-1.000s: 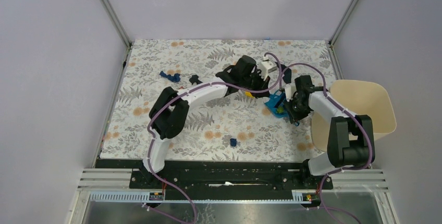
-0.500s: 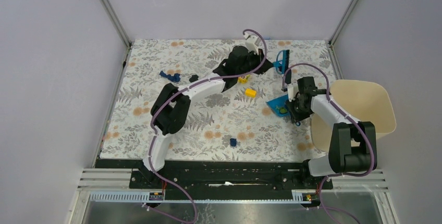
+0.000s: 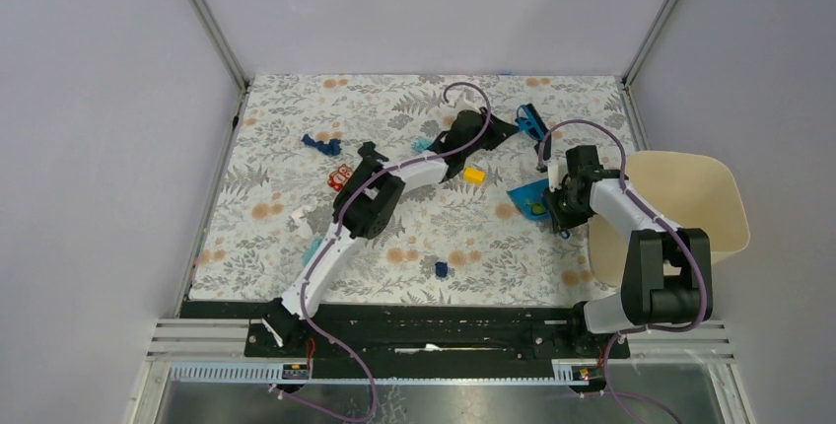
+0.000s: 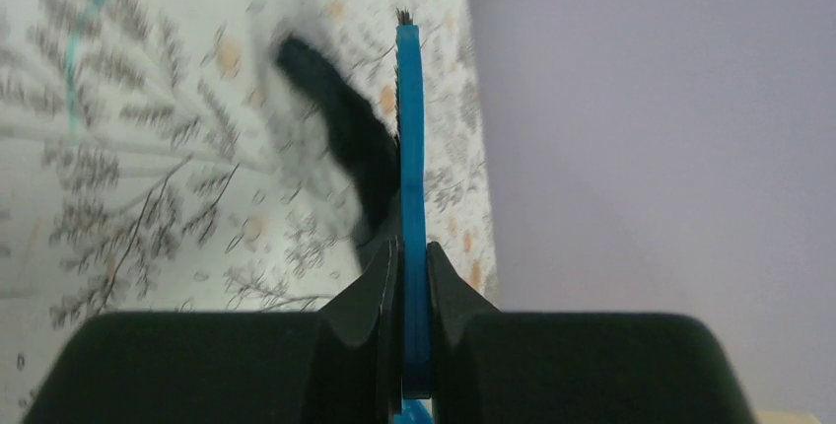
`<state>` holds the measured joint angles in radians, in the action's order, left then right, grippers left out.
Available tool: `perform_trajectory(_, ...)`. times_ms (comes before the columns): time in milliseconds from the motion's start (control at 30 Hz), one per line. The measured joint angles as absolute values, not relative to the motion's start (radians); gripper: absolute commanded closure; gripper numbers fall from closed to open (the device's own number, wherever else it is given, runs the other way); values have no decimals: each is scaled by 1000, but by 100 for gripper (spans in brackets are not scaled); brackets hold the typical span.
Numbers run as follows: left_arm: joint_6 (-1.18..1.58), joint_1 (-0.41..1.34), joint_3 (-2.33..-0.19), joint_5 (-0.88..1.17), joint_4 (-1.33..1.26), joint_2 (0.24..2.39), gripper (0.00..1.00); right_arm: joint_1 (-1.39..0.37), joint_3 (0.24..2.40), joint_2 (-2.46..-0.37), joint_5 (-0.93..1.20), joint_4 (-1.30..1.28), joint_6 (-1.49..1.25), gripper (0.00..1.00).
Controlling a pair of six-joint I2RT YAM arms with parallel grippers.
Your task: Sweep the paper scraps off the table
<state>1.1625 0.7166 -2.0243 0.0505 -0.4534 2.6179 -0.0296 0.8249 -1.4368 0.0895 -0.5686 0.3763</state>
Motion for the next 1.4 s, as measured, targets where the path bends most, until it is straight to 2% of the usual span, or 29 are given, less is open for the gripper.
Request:
perform_trajectory(133,1221,739,-2031,30,-357,2645,100,-29,825,-1441,89,-565,373,100)
perform_trajectory(267,1232,746,-1891,2,-320,2562,100,-27,825,-1445,89,-562,373,100)
perform_trajectory(467,1116,704,-1596,4,-163,2234,100,-26,825,-1445,88,-562,374,100)
perform_trajectory(633,987,665,-1335,98,-57,1975,100,-26,824,-1445,88,-562,387,100)
perform_trajectory(733,883,671,-1291,154,45,1917,100,-25,824,-1445,98,-570,414,100)
perform_trajectory(900,708,693,-1369,213,221,1886,100,-25,810,-1394,102,-614,509,100)
perform_trajectory(1100,533,706,-1678,179,531,1896,100,-25,762,-1269,83,-675,653,100)
perform_trajectory(1267,432,715,-1964,100,717,1990,100,-25,738,-1267,63,-733,741,100)
perform_trajectory(1400,398,737,-2068,29,826,2099,100,-25,737,-1266,63,-771,797,100)
